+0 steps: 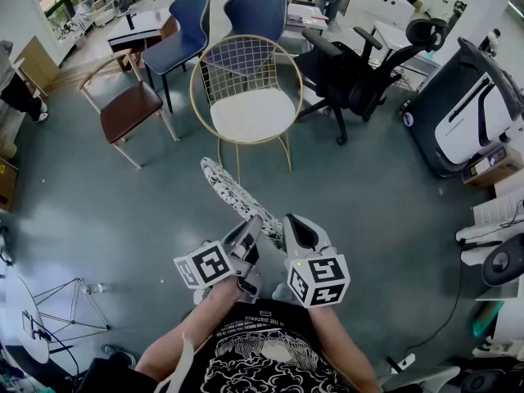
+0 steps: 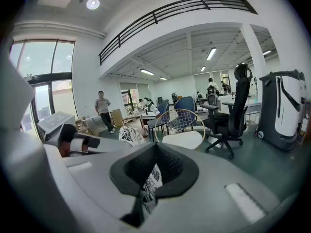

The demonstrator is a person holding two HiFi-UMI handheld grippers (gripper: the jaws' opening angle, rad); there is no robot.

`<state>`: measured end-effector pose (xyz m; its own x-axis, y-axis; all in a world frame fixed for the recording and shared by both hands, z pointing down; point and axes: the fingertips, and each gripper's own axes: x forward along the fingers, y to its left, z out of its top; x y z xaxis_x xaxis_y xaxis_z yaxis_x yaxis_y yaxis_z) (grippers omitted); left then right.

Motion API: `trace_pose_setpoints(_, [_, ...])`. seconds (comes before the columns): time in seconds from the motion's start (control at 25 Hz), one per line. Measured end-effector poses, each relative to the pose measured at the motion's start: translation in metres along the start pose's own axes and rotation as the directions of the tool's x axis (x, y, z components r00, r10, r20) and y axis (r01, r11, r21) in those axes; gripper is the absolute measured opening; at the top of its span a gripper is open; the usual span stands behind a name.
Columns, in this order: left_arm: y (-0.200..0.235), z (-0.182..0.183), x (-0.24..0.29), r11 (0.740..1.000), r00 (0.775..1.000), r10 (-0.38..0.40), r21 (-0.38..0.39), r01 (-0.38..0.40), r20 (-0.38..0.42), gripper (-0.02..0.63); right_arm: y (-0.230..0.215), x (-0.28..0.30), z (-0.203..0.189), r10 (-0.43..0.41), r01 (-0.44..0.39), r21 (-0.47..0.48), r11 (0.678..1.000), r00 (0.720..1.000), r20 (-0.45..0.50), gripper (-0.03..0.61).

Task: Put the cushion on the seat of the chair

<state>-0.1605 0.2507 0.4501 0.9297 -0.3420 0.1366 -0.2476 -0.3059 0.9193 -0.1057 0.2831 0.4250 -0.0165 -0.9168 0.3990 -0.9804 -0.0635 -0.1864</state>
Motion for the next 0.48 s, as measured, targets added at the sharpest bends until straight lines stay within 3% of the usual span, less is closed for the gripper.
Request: trace_pose_setpoints(0.48, [0.011, 0.007, 0.006, 1.000, 1.000, 0.015, -0.018, -0.015, 0.005, 0.009, -0.004, 0.015, 0.002, 0.012, -0.012, 0.009, 1.000, 1.000, -0.008, 0.000])
